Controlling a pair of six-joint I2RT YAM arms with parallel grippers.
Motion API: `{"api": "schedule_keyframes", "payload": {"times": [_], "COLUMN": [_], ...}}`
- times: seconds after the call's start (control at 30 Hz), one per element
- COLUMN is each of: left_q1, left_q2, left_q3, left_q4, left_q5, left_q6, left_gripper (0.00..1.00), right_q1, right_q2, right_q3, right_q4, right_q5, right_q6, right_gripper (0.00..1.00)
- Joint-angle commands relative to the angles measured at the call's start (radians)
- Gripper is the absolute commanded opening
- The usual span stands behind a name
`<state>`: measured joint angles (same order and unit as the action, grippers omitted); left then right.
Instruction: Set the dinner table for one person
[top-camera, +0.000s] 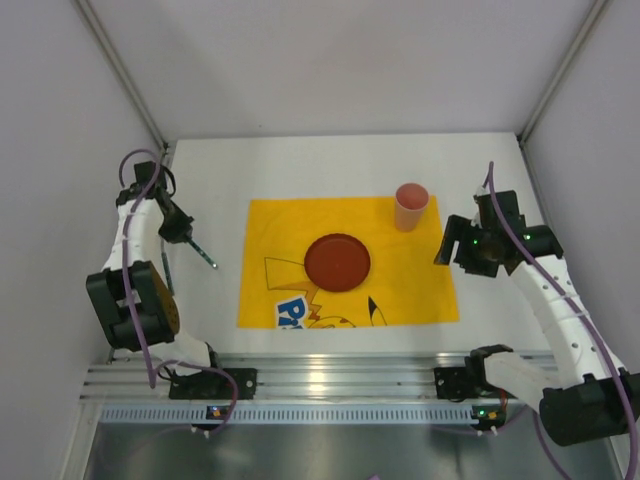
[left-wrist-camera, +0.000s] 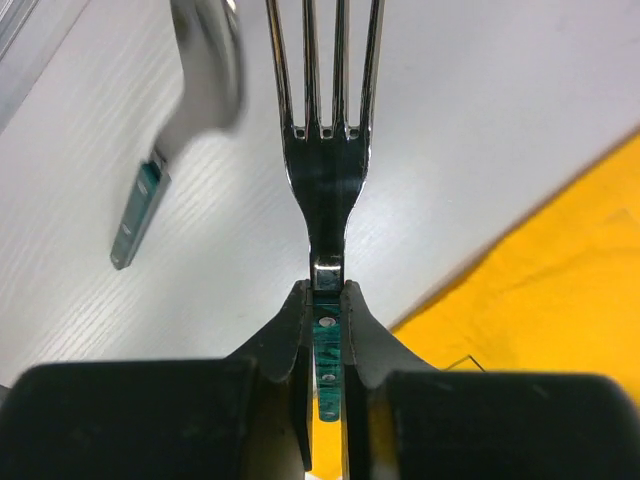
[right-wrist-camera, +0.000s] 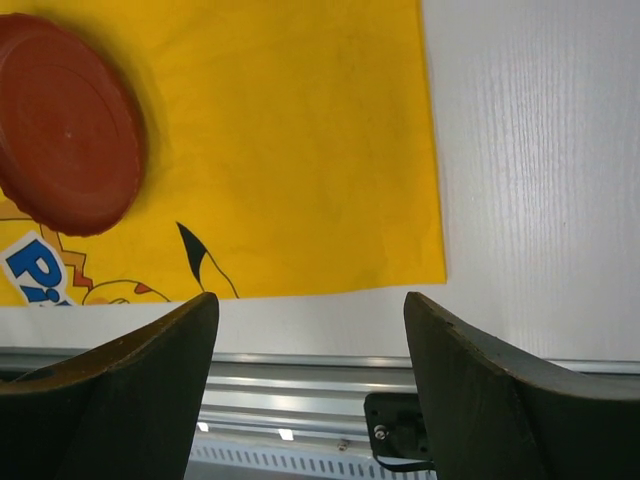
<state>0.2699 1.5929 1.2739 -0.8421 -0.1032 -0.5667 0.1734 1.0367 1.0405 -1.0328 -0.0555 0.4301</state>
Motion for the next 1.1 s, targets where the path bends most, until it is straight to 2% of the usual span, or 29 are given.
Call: {"api": "schedule_keyframes", "payload": {"times": [0.0, 0.13, 0.3, 0.47, 0.53, 0.8, 1.07], "left_q1": [-0.041, -0.095, -0.118, -0.242, -0.294, -0.379, -0.515], "left_q2": [-0.067, -0.067, -0.067, -0.08, -0.083, -0.051, 0.053], "left_q3": [0.05, 0.004, -0.128, -0.145, -0.142, -0.151, -0.102], "left_q4": [-0.055, -0.057, 0.055, 0.152, 0.17, 0.213, 0.235], "left_q5": [0.057, 0.071, 0.227, 0.345, 0.341, 0.327, 0.238], "left_q6": [0.045, 0.047, 0.054, 0.12, 0.143, 0.238, 0.24], "left_gripper": [0.0, 0.0, 0.0, 0.0, 0.0, 0.0, 0.0], "right_q1": [-0.011, -0.012, -0.014, -0.012, -0.011, -0.012, -0.014], "right_q2": [0.0, -0.001, 0.0, 0.002, 0.005, 0.011, 0.019], "right_q3": [0.052, 0.05, 0.052, 0.05, 0.053, 0.05, 0.039], "right_q4": [0.036, 0.036, 0.036, 0.036, 0.033, 0.027, 0.025], "right_q5": [0.002, -0.001, -0.004, -0.007, -0.009, -0.007, -0.006], "right_q6": [0.019, 0.022, 0.018, 0.006, 0.002, -0.019, -0.039], "right_gripper": [0.75, 0.75, 0.75, 0.75, 0.75, 0.75, 0.75]}}
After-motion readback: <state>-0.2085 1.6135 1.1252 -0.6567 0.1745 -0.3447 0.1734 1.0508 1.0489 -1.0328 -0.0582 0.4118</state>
